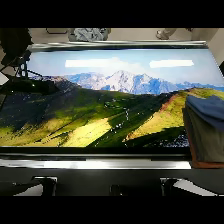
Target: Fold the shirts.
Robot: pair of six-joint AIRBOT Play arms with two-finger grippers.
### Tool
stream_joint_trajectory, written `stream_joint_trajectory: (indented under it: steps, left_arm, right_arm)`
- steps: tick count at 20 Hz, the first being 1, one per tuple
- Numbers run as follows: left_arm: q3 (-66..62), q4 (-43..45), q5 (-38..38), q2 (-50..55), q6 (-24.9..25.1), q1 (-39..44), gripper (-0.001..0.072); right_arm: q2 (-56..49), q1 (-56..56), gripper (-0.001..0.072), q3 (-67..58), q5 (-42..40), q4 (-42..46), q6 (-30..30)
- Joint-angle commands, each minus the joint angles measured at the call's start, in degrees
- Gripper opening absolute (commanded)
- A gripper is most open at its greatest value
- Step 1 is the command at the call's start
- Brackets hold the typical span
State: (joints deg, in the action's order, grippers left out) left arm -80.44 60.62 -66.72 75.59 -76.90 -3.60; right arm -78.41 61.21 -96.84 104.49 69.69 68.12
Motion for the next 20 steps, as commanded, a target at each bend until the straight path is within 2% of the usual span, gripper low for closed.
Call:
stream_joint_trajectory:
  steps: [1, 3, 4, 6, 9, 12, 13, 15, 17, 18, 19, 20]
  left_arm:
    - [0.02, -0.02, 0.07, 0.02, 0.0, 0.02, 0.0033]
    - [0.0, -0.15, 0.07, 0.02, 0.0, 0.17, 0.0033]
    - [0.0, -0.22, 0.04, 0.02, -0.02, 0.24, 0.0033]
    - [-0.15, -1.25, -0.63, -0.02, -0.02, 0.2, 0.0033]
    - [-4.09, -1.25, -3.82, -1.05, 0.0, 0.17, 0.0033]
    - [-12.85, 0.59, -2.75, -1.38, -0.02, 0.35, 0.0031]
    - [-15.3, 3.78, -0.26, -1.38, -0.52, 0.94, 0.0031]
    - [-17.4, 16.72, 5.22, -1.03, -5.9, 3.76, 0.003]
    - [-17.07, 33.68, 4.11, 1.07, -10.93, 8.26, 0.0032]
    - [-16.52, 36.52, 0.87, 2.64, -11.96, 9.86, 0.0038]
    - [-15.85, 36.11, -4.11, 4.57, -12.33, 10.78, 0.0149]
    - [-14.99, 35.43, -10.36, 6.4, -14.38, 11.56, 0.0461]
  right_arm:
    - [2.78, 0.26, 0.0048, 12.81, 1.33, 16.02, -1.92]
    - [3.26, 0.44, 0.0049, 20.44, -1.18, 16.94, -2.21]
    - [3.26, 0.42, 0.0126, 23.19, -2.38, 16.92, -2.08]
    - [3.23, 0.42, 0.0632, 25.62, -4.26, 17.46, -3.23]
    - [3.37, 0.35, 0.0648, 20.02, -8.57, 17.31, -5.2]
    - [3.52, -1.53, 0.0646, 4.24, -19.78, 12.02, -5.66]
    - [3.74, -4.24, 0.0646, -1.29, -25.49, 10.82, -6.1]
    - [4.09, -13.62, 0.0634, -8.55, -33.46, 10.29, -8.02]
    - [3.98, -25.99, 0.0634, -10.01, -35.21, 10.27, -8.33]
    - [3.45, -32.41, 0.0634, -9.84, -32.92, 10.54, -7.74]
    - [2.36, -39.21, 0.0638, -8.94, -30.32, 10.95, -6.38]
    - [0.85, -44.83, 0.0637, -7.63, -27.1, 10.88, -5.9]
